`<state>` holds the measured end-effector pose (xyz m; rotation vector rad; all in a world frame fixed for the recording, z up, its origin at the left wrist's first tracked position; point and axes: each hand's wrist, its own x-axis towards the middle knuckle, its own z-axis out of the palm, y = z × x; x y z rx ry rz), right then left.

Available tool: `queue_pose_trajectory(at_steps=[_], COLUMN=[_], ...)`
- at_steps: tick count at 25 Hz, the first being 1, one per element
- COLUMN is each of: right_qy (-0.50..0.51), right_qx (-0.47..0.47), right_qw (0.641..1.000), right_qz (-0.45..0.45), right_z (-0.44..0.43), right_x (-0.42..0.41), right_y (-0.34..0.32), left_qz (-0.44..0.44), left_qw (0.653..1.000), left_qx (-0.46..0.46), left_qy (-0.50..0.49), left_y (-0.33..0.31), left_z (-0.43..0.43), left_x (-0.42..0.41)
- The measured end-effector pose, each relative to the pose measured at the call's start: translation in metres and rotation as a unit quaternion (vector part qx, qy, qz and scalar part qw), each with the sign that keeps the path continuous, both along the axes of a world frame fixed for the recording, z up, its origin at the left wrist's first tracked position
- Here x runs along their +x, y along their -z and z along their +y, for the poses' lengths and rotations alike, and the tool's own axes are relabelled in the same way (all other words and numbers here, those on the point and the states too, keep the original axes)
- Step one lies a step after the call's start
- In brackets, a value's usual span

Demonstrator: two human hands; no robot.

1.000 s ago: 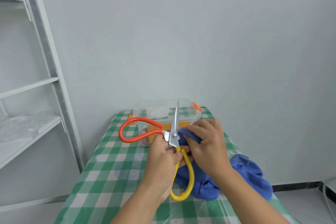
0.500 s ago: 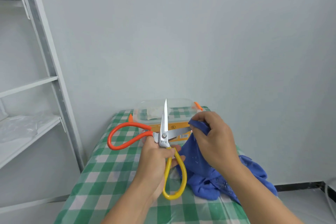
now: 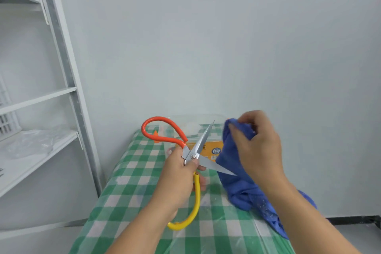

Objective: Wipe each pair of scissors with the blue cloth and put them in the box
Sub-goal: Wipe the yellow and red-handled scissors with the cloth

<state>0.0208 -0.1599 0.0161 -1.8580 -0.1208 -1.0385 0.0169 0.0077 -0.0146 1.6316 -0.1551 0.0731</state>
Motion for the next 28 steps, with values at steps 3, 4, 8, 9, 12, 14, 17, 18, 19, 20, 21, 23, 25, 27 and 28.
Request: queue_pose_trajectory(at_steps=[3,4,8,9,12,14,17,18,19,20,21,23,25,27,28], right_qy=[-0.069,-0.088,-0.112,-0.083,-0.043,-0.067,-0.120,-0.111,-0.091,-0.068,-0.053,-0.065,-0.061,-0.039,-0.033], right_qx=[-0.170,-0.215,-0.278,-0.260,-0.205,-0.248,-0.310,-0.326,-0.332,-0.321,-0.287,-0.187,-0.113,-0.060,-0.044], right_qw=[0.982,0.971,0.952,0.961,0.978,0.964,0.936,0.930,0.929,0.934,0.948,0.979,0.990,0.994,0.996], right_qz=[-0.037,-0.052,-0.066,-0.053,-0.021,-0.068,-0.113,-0.126,-0.137,-0.139,-0.127,-0.049,0.057,0.083,0.066], right_z=[0.025,0.030,0.018,0.011,0.000,0.006,0.011,0.008,0.005,0.001,-0.003,-0.015,-0.029,-0.036,-0.032], right_x=[0.000,0.000,0.015,0.025,0.037,0.027,0.016,0.019,0.024,0.028,0.032,0.039,0.043,0.040,0.034], right_y=[0.020,0.028,0.038,0.037,0.036,0.049,0.059,0.057,0.054,0.051,0.049,0.041,0.032,0.027,0.025], left_qz=[-0.015,-0.020,0.002,0.010,0.014,0.006,0.000,0.000,-0.001,-0.003,-0.005,-0.005,0.004,0.013,0.016], left_qw=[1.000,1.000,0.999,0.999,0.999,0.998,0.997,0.997,0.996,0.996,0.996,0.995,0.995,0.995,0.995], left_qx=[0.010,0.014,0.013,0.015,0.027,0.032,0.048,0.052,0.054,0.056,0.061,0.074,0.076,0.073,0.073], left_qy=[0.011,0.014,0.038,0.039,0.044,0.047,0.057,0.063,0.067,0.068,0.069,0.070,0.069,0.070,0.070], left_y=[-0.004,-0.005,-0.002,0.000,0.004,0.002,-0.002,-0.002,-0.001,0.000,0.001,0.003,0.003,0.003,0.002], left_z=[-0.006,-0.006,-0.001,0.001,0.003,0.003,0.003,0.003,0.004,0.005,0.006,0.007,0.005,0.004,0.004], left_x=[-0.002,-0.002,-0.004,-0.004,-0.006,-0.004,-0.001,-0.001,-0.002,-0.002,-0.003,-0.004,-0.006,-0.006,-0.006])
